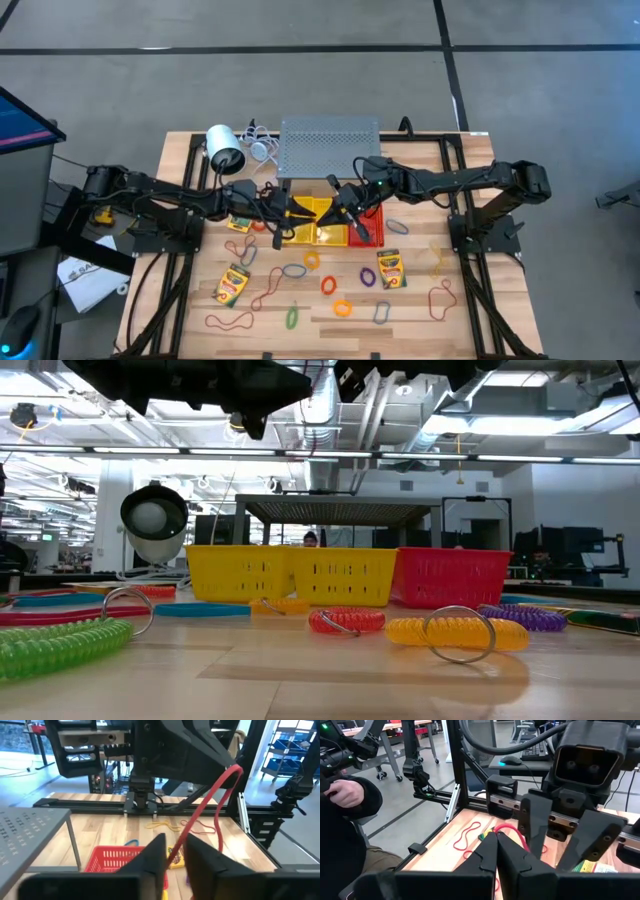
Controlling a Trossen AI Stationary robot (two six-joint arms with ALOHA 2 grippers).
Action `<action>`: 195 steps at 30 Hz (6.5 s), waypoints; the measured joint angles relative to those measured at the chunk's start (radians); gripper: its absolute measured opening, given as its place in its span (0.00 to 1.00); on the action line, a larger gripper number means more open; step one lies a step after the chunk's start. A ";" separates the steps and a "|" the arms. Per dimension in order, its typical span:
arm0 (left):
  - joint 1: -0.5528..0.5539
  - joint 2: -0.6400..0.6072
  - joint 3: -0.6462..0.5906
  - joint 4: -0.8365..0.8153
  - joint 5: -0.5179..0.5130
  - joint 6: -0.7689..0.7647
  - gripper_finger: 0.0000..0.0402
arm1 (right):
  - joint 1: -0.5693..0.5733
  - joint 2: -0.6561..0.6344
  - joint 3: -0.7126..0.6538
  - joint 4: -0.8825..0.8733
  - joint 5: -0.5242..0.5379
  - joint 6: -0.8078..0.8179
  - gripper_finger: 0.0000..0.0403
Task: Pick & Place Office Desk Supplies
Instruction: Put the red rubber band into the left yellow basket, then put the blue rubber band into the left yellow basket
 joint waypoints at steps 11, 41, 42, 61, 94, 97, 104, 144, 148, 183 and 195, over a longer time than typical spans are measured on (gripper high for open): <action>0.000 0.000 0.000 0.003 -0.001 0.022 0.01 | 0.000 0.000 0.000 0.005 0.003 0.000 0.00; 0.000 -0.023 0.000 -0.035 0.003 0.101 0.01 | -0.061 -0.035 0.009 -0.002 0.011 0.001 0.71; 0.000 -0.039 -0.001 -0.064 0.003 0.102 0.01 | -0.070 -0.044 0.009 -0.020 0.011 0.001 0.71; 0.000 -0.261 -0.003 -0.436 -0.080 0.116 0.01 | -0.135 -0.201 0.010 -0.499 0.201 -0.036 0.71; 0.008 0.008 -0.003 -0.469 -0.179 0.070 0.01 | -0.069 -0.190 -0.171 -0.579 0.343 0.049 0.71; 0.008 0.029 -0.003 -0.469 -0.179 0.062 0.01 | -0.069 -0.190 -0.171 -0.577 0.343 0.054 0.71; 0.008 0.096 -0.003 -0.471 -0.179 0.044 0.01 | -0.069 -0.190 -0.171 -0.577 0.343 0.054 0.71; 0.082 0.337 0.212 -0.806 -0.063 0.063 0.03 | -0.037 -0.190 -0.171 -0.580 0.342 0.072 0.71; 0.082 0.337 0.212 -0.806 -0.063 0.060 0.08 | -0.037 -0.190 -0.171 -0.580 0.342 0.072 0.71; 0.039 -0.207 0.130 -0.782 -0.066 -0.044 0.44 | -0.036 -0.189 -0.169 -0.523 0.339 0.155 0.71; -0.054 -0.374 -0.030 -0.622 -0.064 -0.044 0.41 | 0.089 -0.266 -0.168 -0.303 0.317 -0.036 0.71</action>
